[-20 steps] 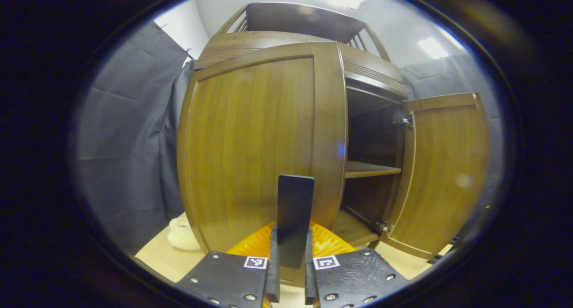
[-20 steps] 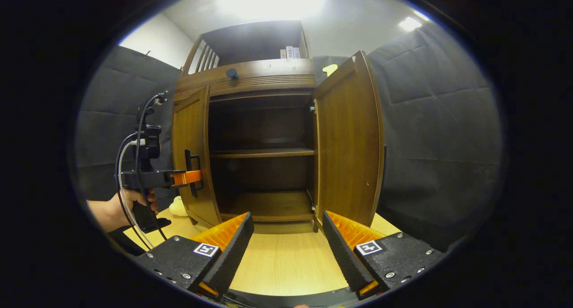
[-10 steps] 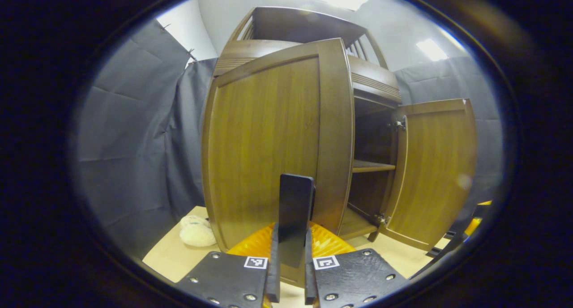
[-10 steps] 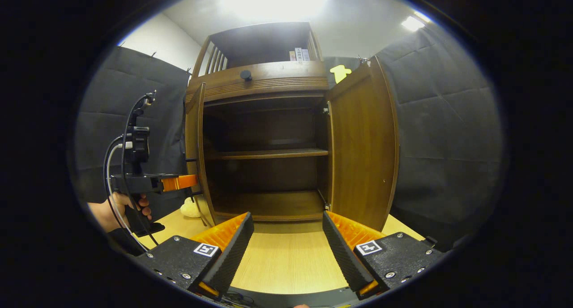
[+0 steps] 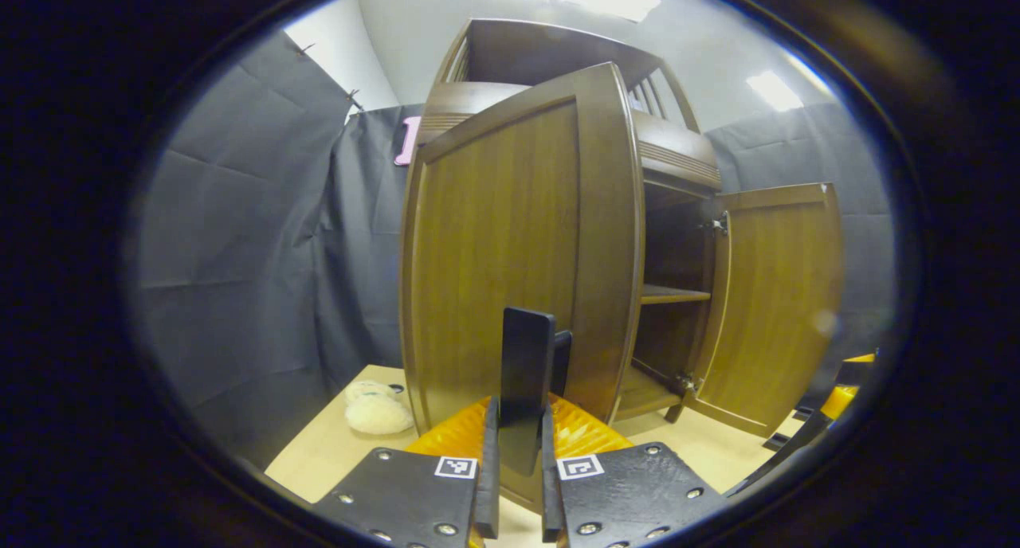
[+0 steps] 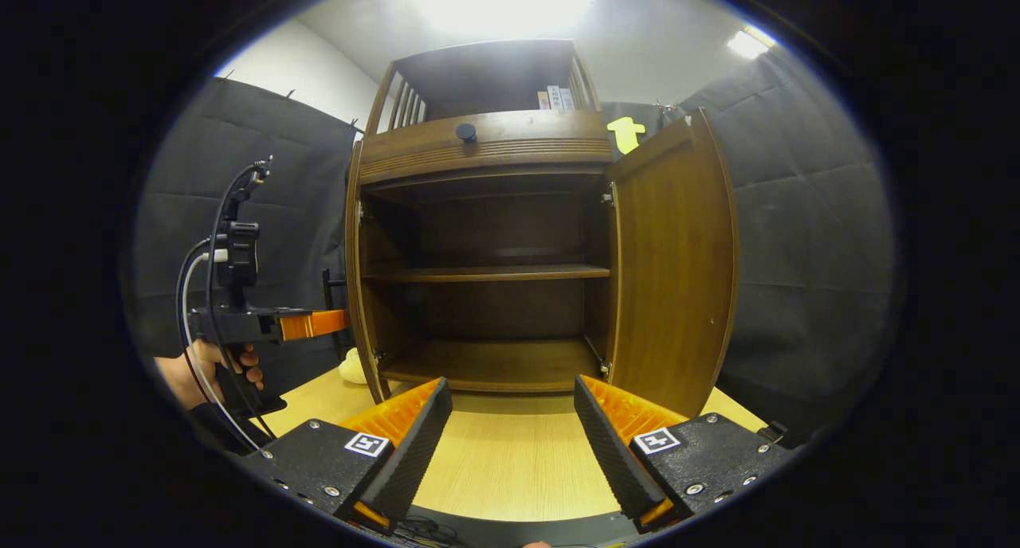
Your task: Open the right door of the double-door shoe cabinet with the right hand, and open the left door with the left hand.
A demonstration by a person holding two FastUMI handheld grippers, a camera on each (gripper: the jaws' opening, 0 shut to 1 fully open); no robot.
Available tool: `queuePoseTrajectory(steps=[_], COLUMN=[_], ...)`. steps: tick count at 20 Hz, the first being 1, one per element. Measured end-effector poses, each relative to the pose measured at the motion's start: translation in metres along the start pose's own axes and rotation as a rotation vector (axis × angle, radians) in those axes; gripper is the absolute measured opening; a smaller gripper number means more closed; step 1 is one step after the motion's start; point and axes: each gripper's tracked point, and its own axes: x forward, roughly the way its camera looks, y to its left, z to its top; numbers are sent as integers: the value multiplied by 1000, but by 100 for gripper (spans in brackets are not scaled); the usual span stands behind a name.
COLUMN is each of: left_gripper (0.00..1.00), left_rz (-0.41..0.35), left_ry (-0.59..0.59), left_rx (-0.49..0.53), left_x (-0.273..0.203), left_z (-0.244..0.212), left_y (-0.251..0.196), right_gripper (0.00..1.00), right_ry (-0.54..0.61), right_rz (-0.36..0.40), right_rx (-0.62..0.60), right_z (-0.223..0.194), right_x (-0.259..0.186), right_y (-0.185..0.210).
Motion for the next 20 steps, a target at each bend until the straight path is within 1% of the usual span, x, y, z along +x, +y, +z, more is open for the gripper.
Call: queuePoseTrajectory(steps=[5, 6, 8, 9, 12, 13, 14, 17, 20], left_gripper=[16, 16, 16, 28, 28, 28, 28, 27, 27], left_rz=[34, 42, 65, 79, 117, 148, 165, 204, 251], left_ry=[-3, -4, -7, -7, -11, -15, -16, -16, -21], left_rx=[-5, -1, 10, 13, 8, 23, 28, 25, 48], left_x=[-16, -20, -25, -30, -41, -44, -44, -61, -72], left_z=[3, 4, 4, 4, 6, 6, 7, 7, 9], left_y=[23, 28, 38, 42, 58, 70, 79, 98, 116], right_gripper=[94, 95, 95, 95, 96, 96, 95, 94, 96], right_ry=[3, 4, 1, -1, -2, -2, -1, 3, -5], right_rz=[25, 34, 51, 55, 69, 70, 72, 71, 61], right_rx=[-16, -18, -27, -33, -43, -45, -45, -39, -42], right_z=[0, 0, 1, 1, 1, 1, 0, -1, 0], right_x=[1, 2, 1, 0, -2, -3, -4, -10, -14], right_y=[12, 16, 23, 25, 32, 33, 34, 36, 33])
